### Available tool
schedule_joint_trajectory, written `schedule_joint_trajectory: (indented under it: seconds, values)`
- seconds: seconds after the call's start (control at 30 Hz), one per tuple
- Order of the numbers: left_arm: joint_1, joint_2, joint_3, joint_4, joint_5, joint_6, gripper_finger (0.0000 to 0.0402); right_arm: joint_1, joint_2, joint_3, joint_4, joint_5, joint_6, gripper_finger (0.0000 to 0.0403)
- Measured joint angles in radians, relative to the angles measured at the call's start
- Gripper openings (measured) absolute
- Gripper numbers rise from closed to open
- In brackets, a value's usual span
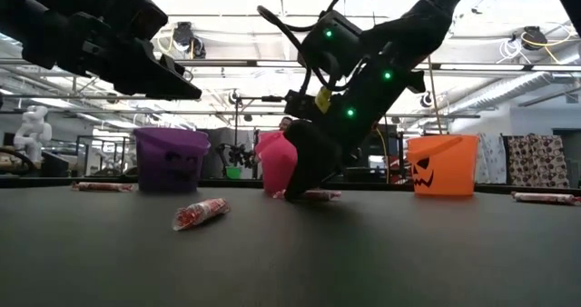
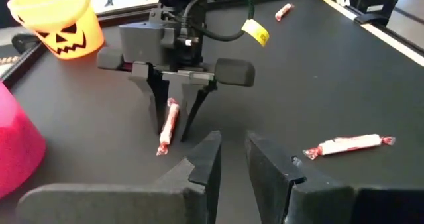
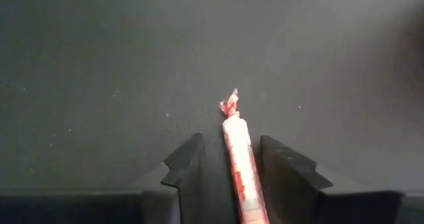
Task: Sort candy by brand, put in halloween buckets
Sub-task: Put the white candy into the orange bucket
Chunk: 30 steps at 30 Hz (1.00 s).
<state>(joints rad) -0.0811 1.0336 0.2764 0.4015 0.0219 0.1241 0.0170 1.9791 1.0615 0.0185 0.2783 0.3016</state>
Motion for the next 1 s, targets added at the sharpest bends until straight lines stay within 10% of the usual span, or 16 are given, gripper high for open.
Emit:
schedule_joint_trajectory:
  seconds: [0.47,1.0]
  values:
    - [0.0,0.0,0.0,0.001,0.0,-0.011,0.0079,-0.001,-0.049,-0.003,-0.062,0.005,-0.034,0.0033]
    - [0.0,0.0,0.0,0.0,0.0,-0.011,0.0079,0.0,-0.478,-0.002,-0.507,0.136,0.077,0.0033]
